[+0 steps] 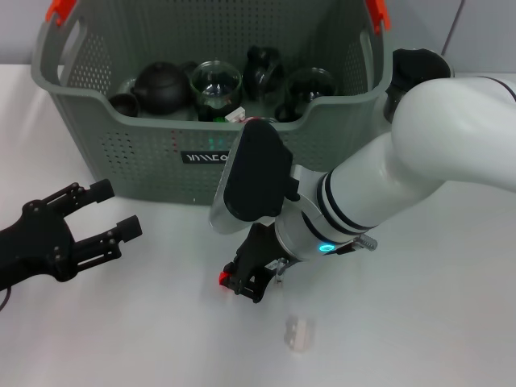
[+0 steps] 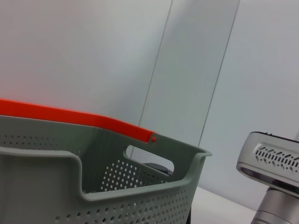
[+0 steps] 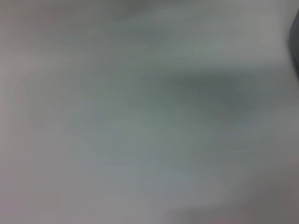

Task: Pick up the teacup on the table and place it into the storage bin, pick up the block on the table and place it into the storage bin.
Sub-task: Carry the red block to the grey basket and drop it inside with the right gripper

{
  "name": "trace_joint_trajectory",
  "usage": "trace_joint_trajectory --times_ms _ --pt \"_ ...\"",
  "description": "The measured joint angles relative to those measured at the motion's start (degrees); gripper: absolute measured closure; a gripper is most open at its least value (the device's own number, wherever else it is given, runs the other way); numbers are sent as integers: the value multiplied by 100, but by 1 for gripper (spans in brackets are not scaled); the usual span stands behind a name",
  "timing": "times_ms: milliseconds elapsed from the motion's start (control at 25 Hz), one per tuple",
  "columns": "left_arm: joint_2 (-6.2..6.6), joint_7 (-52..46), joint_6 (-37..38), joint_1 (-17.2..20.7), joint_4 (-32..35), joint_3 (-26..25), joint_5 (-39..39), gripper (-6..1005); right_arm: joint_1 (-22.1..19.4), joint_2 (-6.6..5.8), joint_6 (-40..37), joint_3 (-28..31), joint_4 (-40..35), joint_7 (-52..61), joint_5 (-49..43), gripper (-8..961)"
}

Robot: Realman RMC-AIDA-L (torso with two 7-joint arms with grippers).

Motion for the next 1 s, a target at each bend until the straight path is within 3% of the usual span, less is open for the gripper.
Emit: trace_joint_trajectory --times_ms 440,600,720,840,1000 --pt "0 0 1 17 0 0 0 175 -11 -31 -55 24 3 51 73 840" --pt "0 0 12 35 0 -11 -1 175 -92 -90 -402 206 -165 63 102 840" --pt "2 0 9 45 0 -15 -1 175 -271 -144 -1197 882 -493 65 24 840" --pt "6 0 8 44 -1 -15 -1 175 -513 -166 -2170 2003 -1021 179 -292 840" --pt "8 0 7 44 -1 -15 -1 175 -794 -169 -3139 3328 -2193 749 -1018 839"
